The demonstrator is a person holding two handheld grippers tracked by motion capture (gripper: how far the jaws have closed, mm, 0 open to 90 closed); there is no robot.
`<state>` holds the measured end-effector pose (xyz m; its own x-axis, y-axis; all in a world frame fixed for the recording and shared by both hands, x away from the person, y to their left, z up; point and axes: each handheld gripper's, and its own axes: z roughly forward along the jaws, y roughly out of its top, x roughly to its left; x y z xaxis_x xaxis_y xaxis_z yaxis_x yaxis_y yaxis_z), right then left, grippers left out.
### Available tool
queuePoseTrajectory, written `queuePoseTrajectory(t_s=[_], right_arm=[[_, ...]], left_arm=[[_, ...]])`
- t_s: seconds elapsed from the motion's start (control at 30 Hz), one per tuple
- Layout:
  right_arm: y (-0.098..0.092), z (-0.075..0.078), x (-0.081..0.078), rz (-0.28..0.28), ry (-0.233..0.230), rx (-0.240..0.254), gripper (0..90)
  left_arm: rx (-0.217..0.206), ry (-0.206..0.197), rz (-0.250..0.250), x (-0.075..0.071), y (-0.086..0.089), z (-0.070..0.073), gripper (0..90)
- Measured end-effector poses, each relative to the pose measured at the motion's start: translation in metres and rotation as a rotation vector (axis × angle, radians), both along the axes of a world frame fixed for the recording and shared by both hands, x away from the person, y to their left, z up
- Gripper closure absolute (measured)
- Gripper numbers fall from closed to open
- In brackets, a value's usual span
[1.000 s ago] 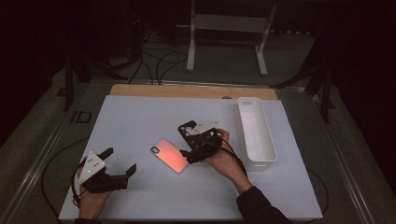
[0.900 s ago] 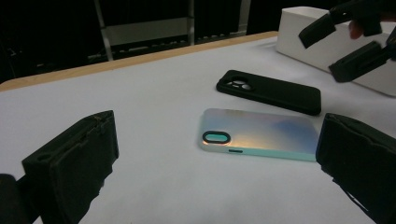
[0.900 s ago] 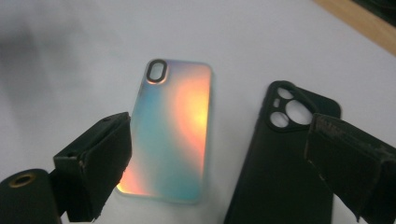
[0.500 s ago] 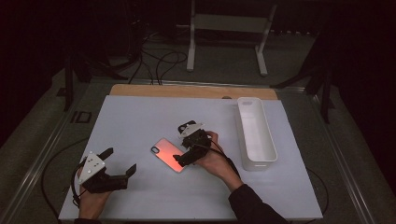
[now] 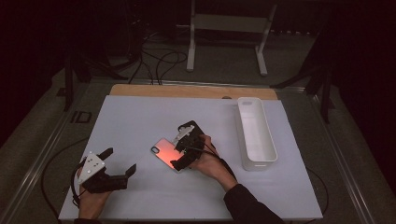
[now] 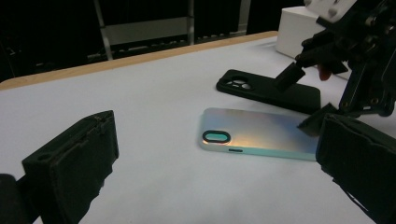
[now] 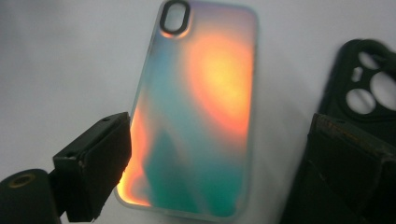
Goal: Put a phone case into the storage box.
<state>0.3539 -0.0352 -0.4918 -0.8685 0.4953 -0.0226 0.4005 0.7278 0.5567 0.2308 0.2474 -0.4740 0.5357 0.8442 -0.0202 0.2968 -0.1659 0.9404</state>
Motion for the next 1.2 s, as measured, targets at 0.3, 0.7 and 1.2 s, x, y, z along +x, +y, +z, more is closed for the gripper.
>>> queuePoseTrajectory(t_s=[0.3, 0.7, 1.2], right_arm=[[0.010, -0.008, 0.000, -0.006, 0.030, -0.027, 7.5], [0.021, -0.018, -0.001, -0.008, 0.053, -0.097, 7.6], [0.021, -0.015, -0.002, -0.033, 0.104, -0.113, 15.8]], left_arm=[[0.003, 0.001, 0.001, 0.000, 0.000, 0.000, 0.0], [0.001, 0.005, 0.001, 0.000, 0.000, 0.000, 0.0], [0.005, 0.009, 0.006, 0.000, 0.000, 0.000, 0.0]])
